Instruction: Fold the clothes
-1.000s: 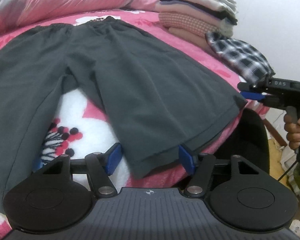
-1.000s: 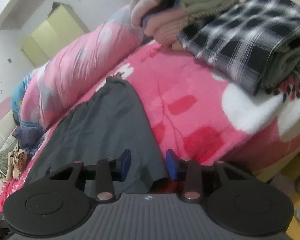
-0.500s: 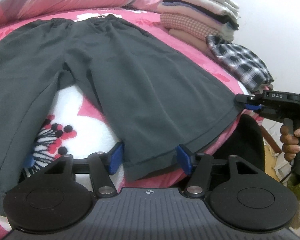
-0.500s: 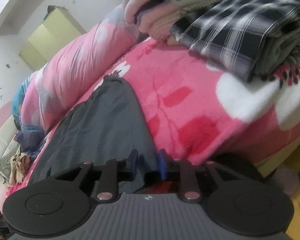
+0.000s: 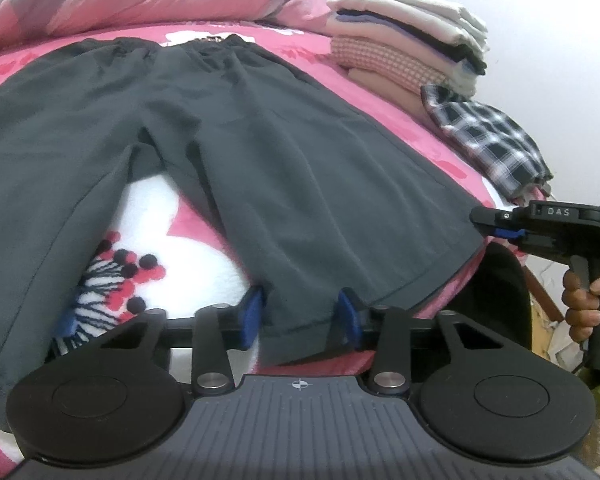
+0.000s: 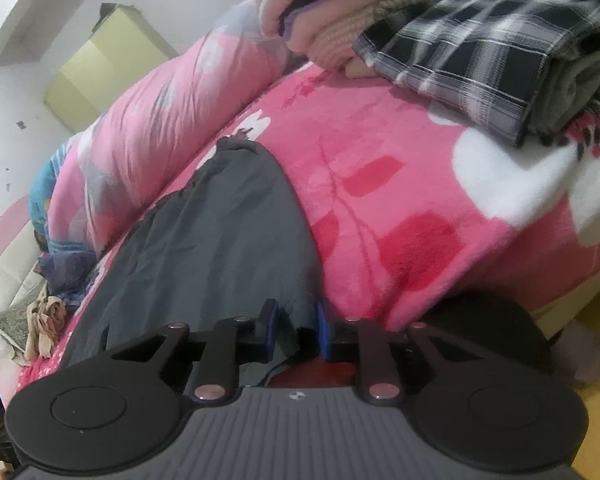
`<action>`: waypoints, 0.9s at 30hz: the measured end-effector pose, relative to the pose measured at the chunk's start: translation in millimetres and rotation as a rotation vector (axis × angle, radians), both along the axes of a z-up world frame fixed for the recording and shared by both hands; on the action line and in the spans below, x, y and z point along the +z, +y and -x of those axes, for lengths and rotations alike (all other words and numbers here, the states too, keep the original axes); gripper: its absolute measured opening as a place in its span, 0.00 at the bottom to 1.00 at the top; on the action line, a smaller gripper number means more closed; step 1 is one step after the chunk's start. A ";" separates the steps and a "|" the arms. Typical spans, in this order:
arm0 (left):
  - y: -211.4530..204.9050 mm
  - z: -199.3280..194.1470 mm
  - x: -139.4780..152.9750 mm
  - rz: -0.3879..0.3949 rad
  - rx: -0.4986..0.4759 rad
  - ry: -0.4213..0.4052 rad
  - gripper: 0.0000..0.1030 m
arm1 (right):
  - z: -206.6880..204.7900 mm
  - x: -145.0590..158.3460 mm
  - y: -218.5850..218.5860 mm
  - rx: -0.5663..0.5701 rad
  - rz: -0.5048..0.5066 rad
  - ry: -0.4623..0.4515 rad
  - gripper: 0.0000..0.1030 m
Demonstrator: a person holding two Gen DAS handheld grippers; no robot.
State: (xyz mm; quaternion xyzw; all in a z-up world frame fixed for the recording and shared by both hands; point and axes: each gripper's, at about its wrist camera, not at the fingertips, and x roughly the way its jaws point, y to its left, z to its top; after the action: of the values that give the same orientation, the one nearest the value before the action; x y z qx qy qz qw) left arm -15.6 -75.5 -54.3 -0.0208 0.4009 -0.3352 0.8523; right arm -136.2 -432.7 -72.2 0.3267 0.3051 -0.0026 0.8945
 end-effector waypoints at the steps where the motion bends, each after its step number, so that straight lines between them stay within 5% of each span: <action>1: 0.9 -0.4 -0.1 0.003 0.003 0.001 0.28 | 0.3 1.1 0.9 0.004 -0.001 -0.007 0.10; 7: 3.3 -2.8 -1.3 0.015 0.009 0.013 0.26 | -1.4 2.7 3.0 -0.003 -0.016 0.002 0.10; 12: 2.4 -5.0 -1.3 0.027 -0.008 0.041 0.39 | -1.1 -0.7 -1.1 -0.023 -0.081 0.013 0.21; 16: 0.1 -3.1 -2.3 0.015 -0.013 0.024 0.39 | -0.6 -1.5 0.8 -0.012 -0.085 0.007 0.22; 22: 2.5 -1.7 -0.1 0.021 0.001 -0.002 0.10 | 0.9 2.4 3.9 -0.009 -0.070 -0.019 0.05; 27: 9.7 -3.1 12.7 0.093 0.001 -0.010 0.05 | 3.3 13.4 3.0 -0.003 -0.101 -0.079 0.02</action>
State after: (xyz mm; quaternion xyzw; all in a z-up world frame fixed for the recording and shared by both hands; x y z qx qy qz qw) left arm -12.5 -65.8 -41.6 -0.0589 0.3805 -0.3531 0.8527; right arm -139.5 -429.7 -58.8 0.3718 0.2688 0.0243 0.8882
